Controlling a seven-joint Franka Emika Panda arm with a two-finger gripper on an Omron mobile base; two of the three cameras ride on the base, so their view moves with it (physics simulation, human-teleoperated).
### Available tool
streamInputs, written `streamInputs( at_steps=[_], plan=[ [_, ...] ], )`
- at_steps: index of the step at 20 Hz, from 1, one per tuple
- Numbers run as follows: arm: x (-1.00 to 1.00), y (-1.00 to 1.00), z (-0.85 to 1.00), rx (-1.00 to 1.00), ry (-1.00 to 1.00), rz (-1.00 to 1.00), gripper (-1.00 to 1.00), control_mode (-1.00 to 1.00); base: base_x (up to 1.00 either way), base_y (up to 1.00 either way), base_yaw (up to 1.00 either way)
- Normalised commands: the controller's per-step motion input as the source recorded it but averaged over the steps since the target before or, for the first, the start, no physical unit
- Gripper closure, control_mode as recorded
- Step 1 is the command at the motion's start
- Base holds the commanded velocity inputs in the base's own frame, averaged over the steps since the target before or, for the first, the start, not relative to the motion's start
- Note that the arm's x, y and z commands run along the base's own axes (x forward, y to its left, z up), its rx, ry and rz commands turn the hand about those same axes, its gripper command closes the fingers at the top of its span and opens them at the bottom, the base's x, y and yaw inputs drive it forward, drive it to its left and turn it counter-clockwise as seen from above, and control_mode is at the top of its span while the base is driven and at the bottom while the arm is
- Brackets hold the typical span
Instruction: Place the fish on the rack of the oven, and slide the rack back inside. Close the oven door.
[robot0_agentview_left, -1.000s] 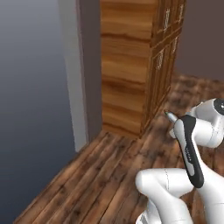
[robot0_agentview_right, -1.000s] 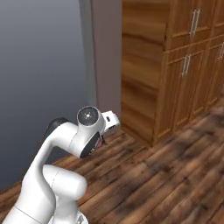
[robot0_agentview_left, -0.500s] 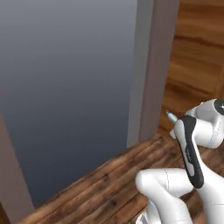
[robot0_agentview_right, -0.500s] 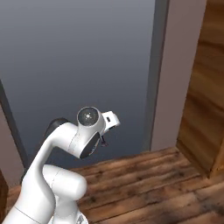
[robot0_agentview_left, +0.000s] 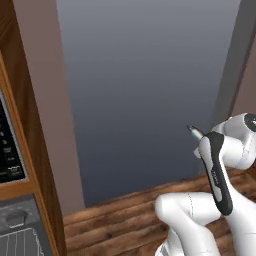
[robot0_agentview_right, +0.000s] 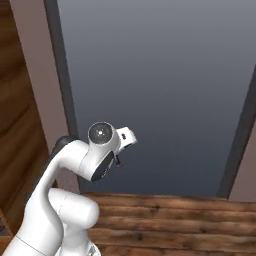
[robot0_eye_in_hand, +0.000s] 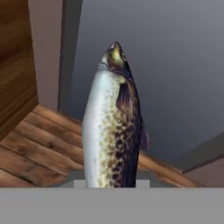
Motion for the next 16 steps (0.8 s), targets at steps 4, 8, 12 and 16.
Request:
streamInputs(
  at_steps=[4,8,12,16],
  plan=[
    [0.00,0.00,0.00,0.00,0.00,0.00,1.00,1.00,0.00,0.00,0.59],
    [0.00,0.00,0.00,0.00,0.00,0.00,1.00,1.00,0.01,0.00,0.61],
    [0.00,0.00,0.00,0.00,0.00,0.00,1.00,1.00,0.00,0.00,0.61],
    [0.00,0.00,0.00,0.00,0.00,0.00,1.00,1.00,0.00,0.06,0.60]
  ],
)
